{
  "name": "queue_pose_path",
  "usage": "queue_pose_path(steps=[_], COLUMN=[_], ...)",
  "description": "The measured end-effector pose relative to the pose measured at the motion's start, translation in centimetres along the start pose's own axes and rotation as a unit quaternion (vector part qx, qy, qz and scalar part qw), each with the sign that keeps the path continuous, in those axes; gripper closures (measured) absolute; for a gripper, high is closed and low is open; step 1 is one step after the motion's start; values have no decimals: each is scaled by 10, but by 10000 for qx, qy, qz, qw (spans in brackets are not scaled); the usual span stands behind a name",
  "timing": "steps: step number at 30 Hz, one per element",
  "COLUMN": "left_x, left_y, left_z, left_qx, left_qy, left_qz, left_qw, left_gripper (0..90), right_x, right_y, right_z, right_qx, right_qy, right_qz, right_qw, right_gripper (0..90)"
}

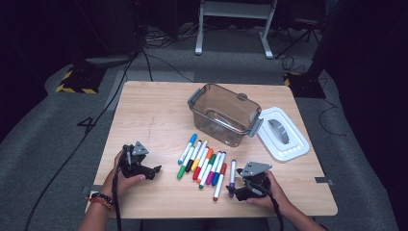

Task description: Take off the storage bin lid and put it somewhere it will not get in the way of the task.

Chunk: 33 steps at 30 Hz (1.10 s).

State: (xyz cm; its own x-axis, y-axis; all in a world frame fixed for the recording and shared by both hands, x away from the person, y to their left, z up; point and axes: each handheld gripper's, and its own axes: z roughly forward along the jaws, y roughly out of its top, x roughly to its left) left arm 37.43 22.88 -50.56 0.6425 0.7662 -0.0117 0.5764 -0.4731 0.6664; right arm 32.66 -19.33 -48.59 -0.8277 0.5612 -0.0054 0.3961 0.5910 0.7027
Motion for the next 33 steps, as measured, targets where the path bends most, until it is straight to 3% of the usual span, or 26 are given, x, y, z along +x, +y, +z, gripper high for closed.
queue_pose_path(steps=[4, 8, 13, 16, 19, 28, 33], left_x=[0, 0, 0, 0, 0, -1, -1], left_y=[0, 0, 0, 0, 0, 0, 0], left_z=[0, 0, 0, 0, 0, 0, 0], left_qx=[1, 5, 5, 4, 4, 3, 3], left_qy=[-2, 2, 1, 0, 2, 5, 9], left_qz=[-25, -18, -19, -21, -19, -27, -32], left_qw=[10000, 10000, 10000, 10000, 10000, 10000, 10000], left_gripper=[14, 14, 14, 13, 14, 14, 14], right_x=[-7, -18, -43, -56, -65, -73, -78], right_y=[-12, -23, -33, -35, -35, -50, -55], right_z=[-10, -17, -27, -29, -28, -45, -51], right_qx=[148, 318, 263, 215, 206, 285, 287], right_qy=[-17, -128, -402, -544, -622, -638, -645], right_qz=[90, 89, 368, 547, 656, 720, 745], right_qw=[9998, 9994, 9982, 9968, 9957, 9950, 9947], right_gripper=[295, 458, 595, 629, 595, 600, 685])
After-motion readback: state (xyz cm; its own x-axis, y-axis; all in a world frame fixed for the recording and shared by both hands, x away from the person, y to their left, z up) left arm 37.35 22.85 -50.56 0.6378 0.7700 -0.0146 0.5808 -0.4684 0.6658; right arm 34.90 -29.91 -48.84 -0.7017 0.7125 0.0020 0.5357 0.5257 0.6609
